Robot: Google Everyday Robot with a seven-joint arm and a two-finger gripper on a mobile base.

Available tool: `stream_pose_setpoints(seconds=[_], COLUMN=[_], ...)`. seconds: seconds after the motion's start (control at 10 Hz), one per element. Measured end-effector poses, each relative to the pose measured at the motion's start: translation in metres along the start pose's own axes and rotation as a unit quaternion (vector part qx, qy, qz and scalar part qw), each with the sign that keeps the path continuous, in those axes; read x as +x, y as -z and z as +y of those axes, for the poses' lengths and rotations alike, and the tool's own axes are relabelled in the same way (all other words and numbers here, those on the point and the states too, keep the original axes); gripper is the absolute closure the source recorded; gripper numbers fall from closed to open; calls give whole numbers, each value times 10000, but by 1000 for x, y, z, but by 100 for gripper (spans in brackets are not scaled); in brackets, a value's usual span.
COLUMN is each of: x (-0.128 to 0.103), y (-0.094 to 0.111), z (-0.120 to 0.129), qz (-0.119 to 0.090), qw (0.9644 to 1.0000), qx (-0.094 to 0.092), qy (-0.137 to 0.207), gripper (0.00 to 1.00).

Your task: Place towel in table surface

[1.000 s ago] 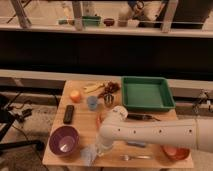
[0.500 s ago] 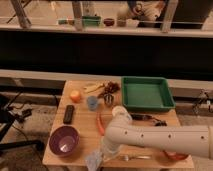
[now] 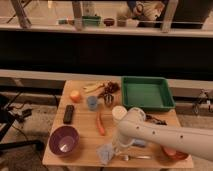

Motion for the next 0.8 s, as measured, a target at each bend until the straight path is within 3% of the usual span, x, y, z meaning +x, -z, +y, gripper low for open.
stream_pose_setpoints(seconds=[0.3,0.5,0.8], x=[-15,-55,-96], y=[-6,-13,-18], z=[-14,-28,-25], qz=[15,-79,-294], qw=[10000,9995,9979], qx=[15,32,-2], qy=[78,300,576], gripper=[82,82,82])
